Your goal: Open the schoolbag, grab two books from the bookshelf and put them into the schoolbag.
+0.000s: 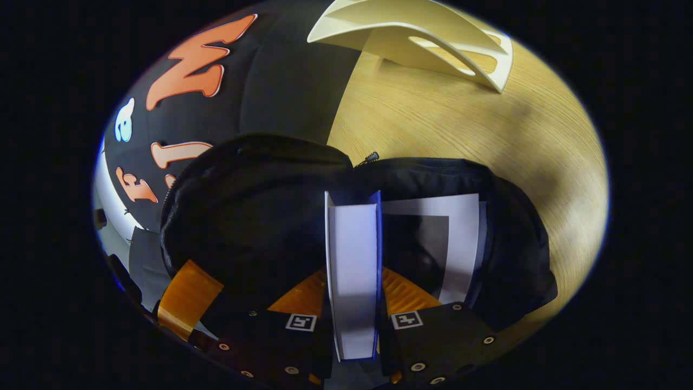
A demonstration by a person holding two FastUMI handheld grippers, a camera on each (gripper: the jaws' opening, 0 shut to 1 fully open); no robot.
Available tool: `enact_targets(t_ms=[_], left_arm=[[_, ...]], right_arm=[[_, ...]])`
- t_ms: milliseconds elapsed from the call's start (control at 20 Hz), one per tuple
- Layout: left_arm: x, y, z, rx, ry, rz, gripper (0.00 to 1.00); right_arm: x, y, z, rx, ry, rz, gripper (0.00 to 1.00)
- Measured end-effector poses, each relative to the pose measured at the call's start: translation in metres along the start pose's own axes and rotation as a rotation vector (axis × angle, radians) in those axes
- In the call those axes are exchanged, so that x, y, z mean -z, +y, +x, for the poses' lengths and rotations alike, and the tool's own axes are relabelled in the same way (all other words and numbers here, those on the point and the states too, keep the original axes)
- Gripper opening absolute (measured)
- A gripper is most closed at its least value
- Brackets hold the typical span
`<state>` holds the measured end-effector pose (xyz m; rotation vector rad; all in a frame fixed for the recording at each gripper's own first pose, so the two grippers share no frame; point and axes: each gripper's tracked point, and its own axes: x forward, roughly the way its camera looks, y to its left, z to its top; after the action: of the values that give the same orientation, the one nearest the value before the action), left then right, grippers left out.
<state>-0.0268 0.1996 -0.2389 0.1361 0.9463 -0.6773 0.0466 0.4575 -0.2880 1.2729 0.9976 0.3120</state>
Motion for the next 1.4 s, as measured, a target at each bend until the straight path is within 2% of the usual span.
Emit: enact_targets(t_ms=[200, 350, 400, 450, 500, 550, 600, 650, 700, 750, 800, 900, 950, 1050, 1200, 1400], left_arm=[[-0.001, 0.005, 0.001, -0.018, -0.014, -0.022, 0.05], [0.004, 0.006, 0.005, -0.052, -0.013, -0.062, 0.09], [0.008, 0.005, 0.007, -0.062, -0.007, -0.077, 0.10], [0.011, 0.001, 0.009, -0.069, -0.002, -0.099, 0.13], [0.013, -0.001, 0.011, -0.079, 0.001, -0.127, 0.15], [0.016, -0.002, 0.012, -0.086, 0.006, -0.163, 0.22], [0.018, -0.003, 0.013, -0.100, 0.011, -0.198, 0.26], [0.022, -0.005, 0.015, -0.117, 0.013, -0.227, 0.41], [0.025, -0.007, 0.016, -0.131, 0.018, -0.247, 0.41], [0.026, -0.008, 0.014, -0.148, 0.021, -0.260, 0.49], [0.029, -0.010, 0.014, -0.162, 0.028, -0.268, 0.53], [0.035, -0.020, 0.016, -0.177, 0.044, -0.279, 0.67], [0.038, -0.024, 0.018, -0.184, 0.053, -0.284, 0.79], [0.040, -0.039, 0.023, -0.192, 0.064, -0.302, 0.86], [0.031, -0.068, 0.028, -0.174, 0.051, -0.321, 0.89], [0.001, -0.098, 0.038, -0.206, 0.016, -0.287, 0.98]], right_arm=[[-0.003, -0.020, -0.010, 0.149, 0.077, -0.076, 0.52], [-0.002, -0.039, -0.025, 0.256, 0.166, -0.208, 0.63], [0.000, -0.043, -0.033, 0.281, 0.209, -0.239, 0.83], [0.000, -0.043, -0.038, 0.280, 0.230, -0.263, 0.79], [0.000, -0.046, -0.041, 0.277, 0.242, -0.277, 0.84], [-0.002, -0.048, -0.047, 0.275, 0.258, -0.288, 0.90], [-0.006, -0.050, -0.055, 0.282, 0.271, -0.296, 0.92], [-0.010, -0.053, -0.062, 0.288, 0.283, -0.306, 0.96], [-0.013, -0.057, -0.068, 0.294, 0.292, -0.313, 0.97], [-0.017, -0.061, -0.075, 0.298, 0.307, -0.320, 0.97], [-0.020, -0.065, -0.082, 0.308, 0.321, -0.321, 0.97], [-0.025, -0.067, -0.096, 0.301, 0.352, -0.323, 0.97], [-0.032, -0.067, -0.102, 0.295, 0.344, -0.324, 0.97], [-0.048, -0.067, -0.115, 0.286, 0.322, -0.330, 0.97], [-0.081, -0.069, -0.137, 0.295, 0.260, -0.369, 0.98], [-0.125, -0.067, -0.176, 0.304, 0.168, -0.433, 0.98]])
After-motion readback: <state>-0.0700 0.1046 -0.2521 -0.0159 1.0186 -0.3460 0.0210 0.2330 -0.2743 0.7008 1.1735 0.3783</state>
